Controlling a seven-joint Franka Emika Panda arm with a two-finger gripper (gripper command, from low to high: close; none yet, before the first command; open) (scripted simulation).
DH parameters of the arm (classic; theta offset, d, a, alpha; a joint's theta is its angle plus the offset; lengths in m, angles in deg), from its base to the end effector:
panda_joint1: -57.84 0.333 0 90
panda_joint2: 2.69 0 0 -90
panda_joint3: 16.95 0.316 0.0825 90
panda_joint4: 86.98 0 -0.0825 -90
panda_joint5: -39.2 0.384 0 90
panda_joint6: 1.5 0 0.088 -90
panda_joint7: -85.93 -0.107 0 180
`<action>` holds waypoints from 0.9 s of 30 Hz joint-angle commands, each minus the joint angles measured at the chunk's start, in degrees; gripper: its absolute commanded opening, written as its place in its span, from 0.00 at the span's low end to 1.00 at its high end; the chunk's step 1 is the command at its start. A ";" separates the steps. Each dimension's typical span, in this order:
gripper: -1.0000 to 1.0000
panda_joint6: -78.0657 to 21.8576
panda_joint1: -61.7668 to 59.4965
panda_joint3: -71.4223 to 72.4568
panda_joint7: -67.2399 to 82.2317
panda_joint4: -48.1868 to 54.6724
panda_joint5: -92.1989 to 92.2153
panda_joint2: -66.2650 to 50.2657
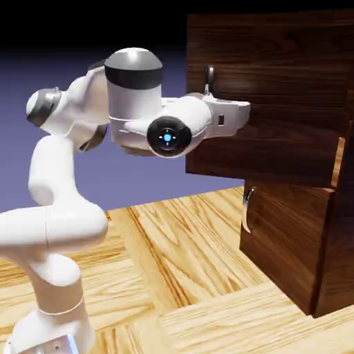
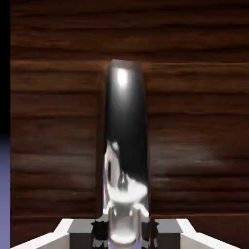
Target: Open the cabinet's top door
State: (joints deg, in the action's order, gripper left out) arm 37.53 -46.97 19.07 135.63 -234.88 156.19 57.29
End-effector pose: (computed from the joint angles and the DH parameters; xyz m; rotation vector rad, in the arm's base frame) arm 0.3070 -0.1279 0.5927 -1.6754 -0.1389 -1.0862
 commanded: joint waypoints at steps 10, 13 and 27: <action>0.00 -15.78 -19.03 11.83 17.37 18.96 -18.73 -20.15; 0.00 -17.04 -24.13 17.25 21.38 25.19 -24.28 -25.83; 0.00 -14.74 -46.75 46.22 25.67 43.22 -38.77 -43.85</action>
